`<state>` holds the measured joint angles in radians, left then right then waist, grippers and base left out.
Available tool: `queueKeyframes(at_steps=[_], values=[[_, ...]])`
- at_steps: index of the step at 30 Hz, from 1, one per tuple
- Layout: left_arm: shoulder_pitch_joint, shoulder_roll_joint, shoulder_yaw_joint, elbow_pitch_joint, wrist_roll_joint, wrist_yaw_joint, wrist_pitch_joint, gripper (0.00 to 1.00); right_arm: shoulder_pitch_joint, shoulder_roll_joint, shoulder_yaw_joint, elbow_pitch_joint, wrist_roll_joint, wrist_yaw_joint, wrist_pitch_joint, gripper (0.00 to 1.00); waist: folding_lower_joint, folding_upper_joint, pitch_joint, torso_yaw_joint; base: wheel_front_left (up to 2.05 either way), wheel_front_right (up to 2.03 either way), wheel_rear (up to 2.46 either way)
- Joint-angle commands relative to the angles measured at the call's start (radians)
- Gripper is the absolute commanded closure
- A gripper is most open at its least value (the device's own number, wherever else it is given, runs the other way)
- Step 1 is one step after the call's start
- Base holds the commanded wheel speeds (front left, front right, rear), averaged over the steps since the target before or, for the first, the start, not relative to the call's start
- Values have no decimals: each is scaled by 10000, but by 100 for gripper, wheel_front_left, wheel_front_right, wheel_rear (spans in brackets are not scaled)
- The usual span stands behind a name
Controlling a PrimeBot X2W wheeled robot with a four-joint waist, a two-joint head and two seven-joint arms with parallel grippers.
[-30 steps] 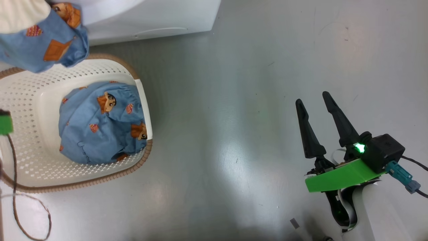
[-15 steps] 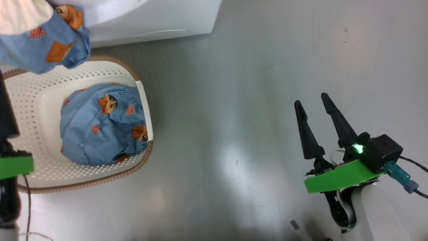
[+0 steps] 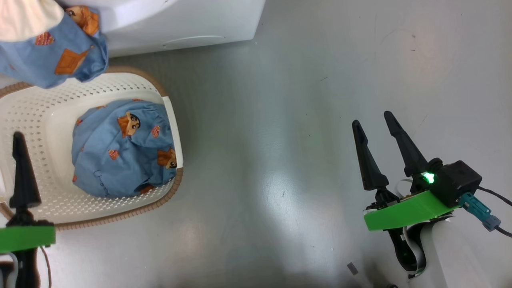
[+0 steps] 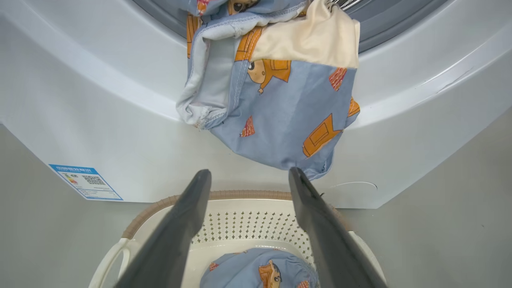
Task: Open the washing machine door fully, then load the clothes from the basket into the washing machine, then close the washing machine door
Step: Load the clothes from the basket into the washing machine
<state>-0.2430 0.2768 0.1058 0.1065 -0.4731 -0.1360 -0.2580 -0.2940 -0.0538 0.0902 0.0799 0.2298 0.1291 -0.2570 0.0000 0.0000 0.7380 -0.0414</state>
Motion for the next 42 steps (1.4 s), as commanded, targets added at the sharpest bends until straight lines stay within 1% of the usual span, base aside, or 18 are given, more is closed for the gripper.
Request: queueKeyframes(at_steps=[1, 10, 19, 24, 33, 42], values=[[381, 238, 467, -108, 98, 54, -38, 0, 167, 36, 273, -174, -92, 16, -48, 0, 0, 0, -2, -6, 0, 0, 0], [904, 113, 507, -22, 146, 54, -38, 0, 162, 36, 251, -158, -101, 16, -48, 0, 0, 0, -10, -14, 0, 0, 0], [603, 130, 316, 101, 178, 54, -38, 0, 134, 36, 262, -117, -97, 16, -48, 0, 0, 0, -24, -28, 0, 0, 0], [-3, 157, -27, 549, 15, 54, -38, 0, 116, 36, 264, -134, -99, 16, -48, 0, 0, 0, 6, -59, 0, 0, 0], [-1456, 459, -502, 1308, -180, 54, -38, 0, 97, 36, 325, -223, -45, 16, -48, 0, 0, 0, 168, -245, 0, 0, 0], [-2653, 1028, -909, 1915, -375, 54, -38, 0, 75, 36, 412, -268, 72, 16, -48, 0, 0, 0, 379, -399, 0, 0, 0]])
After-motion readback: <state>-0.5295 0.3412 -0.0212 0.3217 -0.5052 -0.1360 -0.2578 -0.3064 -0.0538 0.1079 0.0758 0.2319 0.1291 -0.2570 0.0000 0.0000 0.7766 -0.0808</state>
